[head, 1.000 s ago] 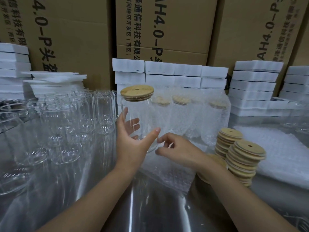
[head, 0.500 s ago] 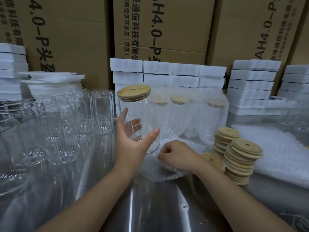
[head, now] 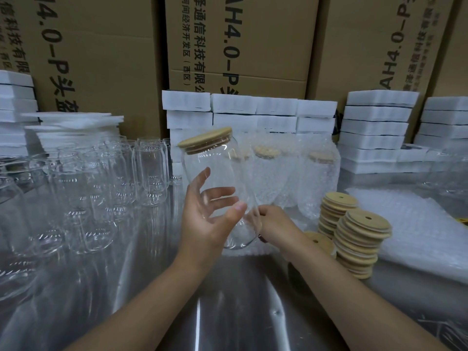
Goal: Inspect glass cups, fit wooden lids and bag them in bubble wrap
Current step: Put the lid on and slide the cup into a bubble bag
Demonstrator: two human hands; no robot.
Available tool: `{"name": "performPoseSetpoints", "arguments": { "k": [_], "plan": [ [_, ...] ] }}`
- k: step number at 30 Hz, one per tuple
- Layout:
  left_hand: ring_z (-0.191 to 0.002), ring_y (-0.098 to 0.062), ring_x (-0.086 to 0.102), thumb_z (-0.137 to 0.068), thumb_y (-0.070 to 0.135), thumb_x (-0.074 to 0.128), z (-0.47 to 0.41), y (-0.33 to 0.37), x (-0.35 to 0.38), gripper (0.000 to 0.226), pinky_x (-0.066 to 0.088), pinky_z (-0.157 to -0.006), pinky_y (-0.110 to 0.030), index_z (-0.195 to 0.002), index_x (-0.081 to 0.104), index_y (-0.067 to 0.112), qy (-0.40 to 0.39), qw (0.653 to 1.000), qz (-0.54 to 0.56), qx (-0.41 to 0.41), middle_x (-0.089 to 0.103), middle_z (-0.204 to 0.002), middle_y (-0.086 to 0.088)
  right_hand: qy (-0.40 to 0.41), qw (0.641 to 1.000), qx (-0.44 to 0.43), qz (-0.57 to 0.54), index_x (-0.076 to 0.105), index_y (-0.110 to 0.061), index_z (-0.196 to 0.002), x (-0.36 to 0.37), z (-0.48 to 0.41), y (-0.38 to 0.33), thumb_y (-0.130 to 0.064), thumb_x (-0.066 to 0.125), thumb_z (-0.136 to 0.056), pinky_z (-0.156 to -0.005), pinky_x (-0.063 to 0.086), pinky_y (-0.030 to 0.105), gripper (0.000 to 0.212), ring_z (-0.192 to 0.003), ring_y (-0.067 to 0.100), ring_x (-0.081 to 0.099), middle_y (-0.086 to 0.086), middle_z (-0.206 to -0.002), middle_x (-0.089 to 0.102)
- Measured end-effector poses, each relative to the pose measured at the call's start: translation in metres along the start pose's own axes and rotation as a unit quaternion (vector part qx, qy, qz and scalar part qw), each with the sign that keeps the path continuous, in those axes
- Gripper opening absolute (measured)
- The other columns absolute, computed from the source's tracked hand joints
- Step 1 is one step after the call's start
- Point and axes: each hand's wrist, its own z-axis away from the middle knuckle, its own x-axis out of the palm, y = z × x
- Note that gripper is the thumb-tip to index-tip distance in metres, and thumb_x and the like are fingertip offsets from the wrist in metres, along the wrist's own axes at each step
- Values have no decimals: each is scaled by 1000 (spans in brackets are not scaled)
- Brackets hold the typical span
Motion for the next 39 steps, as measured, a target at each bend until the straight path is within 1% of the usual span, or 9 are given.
{"name": "performPoseSetpoints", "arguments": {
  "k": [3,7,12,17,21,24,28,32,39],
  "plan": [
    [-98,-16,68,-59,36,79,-1,-5,-2,83,54,-70,-19,-131,37,35,12,1000,-23,-15,65,-111,-7,10,1000,15,24,63,-7,-84,-3,3,-5,-15,48,-91,-48,36,20,18,-57,14,49,7,-73,57],
    [-100,-15,67,-63,32,74,-6,-10,-7,80,54,-75,-21,-133,36,34,39,998,-39,-15,64,-111,-6,-19,996,67,47,63,6,-105,-5,3,-17,-7,49,-90,-45,34,21,24,-59,15,47,11,-78,55],
    [-101,4,63,-61,38,78,-6,-13,-10,83,50,-85,-21,-130,33,45,24,995,-93,-18,60,-113,10,-46,989,116,-84,65,-4,-99,-5,7,-20,-11,49,-90,-67,49,30,20,-75,20,61,7,-85,64],
    [-112,10,53,-58,41,84,-5,-22,-11,93,42,-91,-17,-131,27,51,-16,988,-148,-40,53,-118,20,-13,987,3,-160,65,-18,-94,-2,8,-16,-48,34,-100,-65,48,27,43,-81,17,65,2,-95,71],
    [-118,14,41,-64,43,87,-6,-29,-13,97,35,-94,-13,-136,23,48,-52,979,-189,-50,42,-124,25,-29,988,-107,-108,52,-35,-108,0,15,-14,-80,48,-72,-77,53,28,58,-93,9,65,-11,-110,64],
    [-123,0,37,-65,40,87,-8,-32,-13,93,33,-98,-16,-135,25,45,-46,971,-233,-27,38,-129,14,-22,989,-140,-49,33,-41,-128,5,18,-9,-68,72,-59,-71,46,16,84,-94,-4,57,-21,-114,55],
    [-112,6,23,-62,42,82,-8,-27,-12,98,26,-89,-4,-143,27,40,-42,944,-324,36,31,-127,17,38,985,-158,-57,32,-39,-121,7,13,-4,-52,82,-63,-73,52,23,77,-91,-1,59,-20,-110,57],
    [-113,-2,33,-64,48,80,-6,-22,-10,95,30,-90,-6,-141,25,37,-19,955,-292,42,33,-128,15,122,971,-181,-102,33,-34,-125,2,11,-6,-44,82,-68,-77,53,29,76,-96,5,58,-19,-109,55],
    [-81,-11,60,-95,25,59,-16,-19,-8,38,52,-72,-25,-131,50,18,56,978,-118,-164,59,-106,-3,188,950,-204,-146,32,-32,-120,-1,13,-9,-38,81,-71,-67,44,11,70,-93,2,57,-19,-109,53]
  ]
}}
